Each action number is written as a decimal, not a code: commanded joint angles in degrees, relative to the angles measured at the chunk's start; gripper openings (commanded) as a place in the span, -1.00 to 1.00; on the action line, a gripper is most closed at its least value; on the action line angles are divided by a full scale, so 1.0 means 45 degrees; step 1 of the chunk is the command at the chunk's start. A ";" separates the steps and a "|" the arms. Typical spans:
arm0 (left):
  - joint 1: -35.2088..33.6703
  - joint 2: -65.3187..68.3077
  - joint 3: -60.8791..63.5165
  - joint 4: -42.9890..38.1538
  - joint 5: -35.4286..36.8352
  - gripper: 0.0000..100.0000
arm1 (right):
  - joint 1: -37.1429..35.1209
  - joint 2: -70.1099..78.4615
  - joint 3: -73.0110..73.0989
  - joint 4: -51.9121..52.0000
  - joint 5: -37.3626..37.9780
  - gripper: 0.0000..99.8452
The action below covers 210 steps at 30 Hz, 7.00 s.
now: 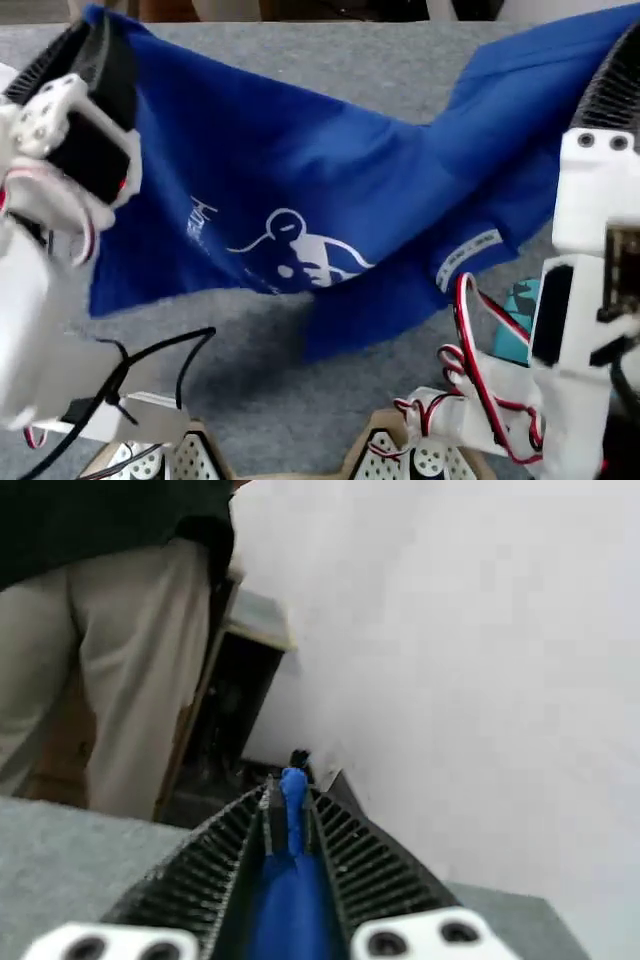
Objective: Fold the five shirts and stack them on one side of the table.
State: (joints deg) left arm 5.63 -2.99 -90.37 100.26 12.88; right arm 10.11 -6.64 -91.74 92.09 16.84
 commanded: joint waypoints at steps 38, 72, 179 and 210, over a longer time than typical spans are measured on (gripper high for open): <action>-0.3048 -0.0127 0.5411 0.0078 -0.0879 -0.96 | -0.0869 -0.0850 0.5148 0.1192 0.1641 -0.99; -0.2969 -0.2862 0.6857 0.0078 -0.2110 -0.96 | -0.0830 -0.1397 0.1319 -0.0684 0.3223 -0.99; -0.4454 -0.7101 0.9397 -0.3399 -0.2755 -0.96 | -0.3292 -0.2452 0.5910 -0.8987 0.6740 -0.99; -0.4376 -0.8527 0.8869 -0.1973 -0.1661 -0.96 | -0.1358 -0.4327 0.4718 -0.4571 0.1407 -0.99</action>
State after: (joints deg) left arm -14.15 -41.05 -49.58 90.15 4.97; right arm 3.25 -24.31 -69.67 71.52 23.78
